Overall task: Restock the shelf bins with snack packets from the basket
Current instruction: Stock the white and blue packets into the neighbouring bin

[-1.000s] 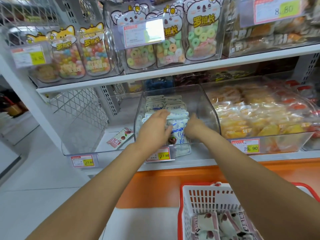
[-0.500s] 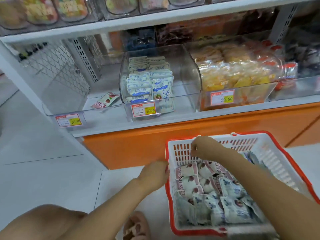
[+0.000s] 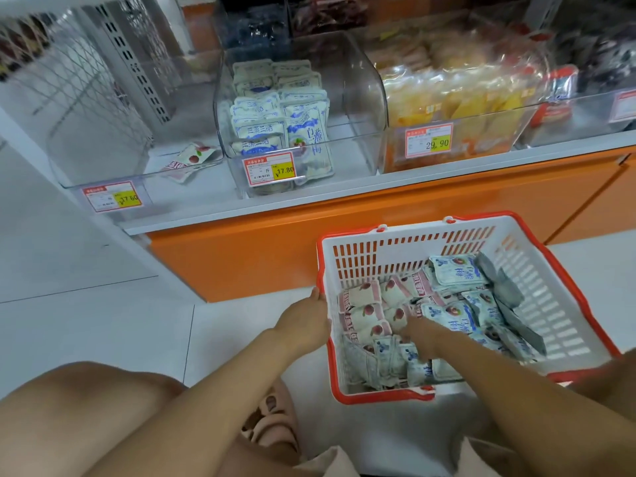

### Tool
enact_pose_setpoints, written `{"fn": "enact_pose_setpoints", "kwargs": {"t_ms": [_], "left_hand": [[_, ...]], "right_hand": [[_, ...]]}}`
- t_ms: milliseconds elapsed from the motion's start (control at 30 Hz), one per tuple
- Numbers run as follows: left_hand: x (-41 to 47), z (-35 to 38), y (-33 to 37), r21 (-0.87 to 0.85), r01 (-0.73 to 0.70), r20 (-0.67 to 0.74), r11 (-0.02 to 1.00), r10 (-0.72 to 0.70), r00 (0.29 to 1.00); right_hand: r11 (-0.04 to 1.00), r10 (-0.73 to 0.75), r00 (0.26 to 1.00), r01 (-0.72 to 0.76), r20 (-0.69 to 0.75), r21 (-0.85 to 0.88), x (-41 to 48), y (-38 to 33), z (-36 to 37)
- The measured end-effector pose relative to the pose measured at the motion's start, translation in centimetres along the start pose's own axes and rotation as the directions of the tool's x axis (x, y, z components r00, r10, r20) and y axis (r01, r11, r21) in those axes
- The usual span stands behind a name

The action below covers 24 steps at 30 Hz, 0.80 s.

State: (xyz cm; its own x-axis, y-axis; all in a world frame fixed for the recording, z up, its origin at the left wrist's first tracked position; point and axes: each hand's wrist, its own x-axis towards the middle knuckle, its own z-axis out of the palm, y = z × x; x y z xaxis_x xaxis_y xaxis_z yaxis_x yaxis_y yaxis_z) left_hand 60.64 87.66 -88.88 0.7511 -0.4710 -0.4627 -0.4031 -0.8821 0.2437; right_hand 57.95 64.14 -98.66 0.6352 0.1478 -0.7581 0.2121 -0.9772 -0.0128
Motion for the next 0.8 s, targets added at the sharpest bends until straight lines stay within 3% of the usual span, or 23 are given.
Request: {"fn": "enact_pose_setpoints", "kwargs": {"t_ms": [100,200,300,400,533,633,800], "left_hand": [[0.2,-0.3,0.1,-0.016,-0.017,-0.011,1.0,0.017,1.0],[0.7,0.0,-0.1,-0.044,0.003,-0.01,0.999,-0.003,1.0],[1.1,-0.3,0.1,-0.063,0.027,-0.014,0.998,-0.028,1.0],[0.8,-2.4,1.3,-0.229,-0.047,0.015,0.972,0.051,0.999],[0.3,-4.7,2.7,-0.494,-0.154,0.011,0.856,0.182,0.983],[-0.1,-7.2,2.6,-0.739,-0.046,0.003,0.672,0.071,0.997],[-0.5,-10.3,1.0,-0.859,-0.019,-0.065,0.511,-0.072,0.995]], "right_hand": [[0.996,-0.008,0.995,0.017,0.096,-0.092,-0.2,0.2,-1.4],[0.997,-0.058,0.991,0.064,0.121,-0.046,-0.6,0.1,-2.1],[0.985,-0.104,0.994,0.097,0.043,0.142,-1.1,0.2,-2.8],[0.901,-0.165,0.977,0.204,-0.133,0.382,-2.2,-0.3,-6.1],[0.75,-0.183,0.917,0.364,-0.355,0.552,-6.5,-1.8,-12.7],[0.67,-0.161,0.862,0.453,-0.48,0.589,-9.1,-2.2,-15.6],[0.448,0.0,0.832,0.496,-0.555,0.744,-11.5,-1.4,-17.7]]}}
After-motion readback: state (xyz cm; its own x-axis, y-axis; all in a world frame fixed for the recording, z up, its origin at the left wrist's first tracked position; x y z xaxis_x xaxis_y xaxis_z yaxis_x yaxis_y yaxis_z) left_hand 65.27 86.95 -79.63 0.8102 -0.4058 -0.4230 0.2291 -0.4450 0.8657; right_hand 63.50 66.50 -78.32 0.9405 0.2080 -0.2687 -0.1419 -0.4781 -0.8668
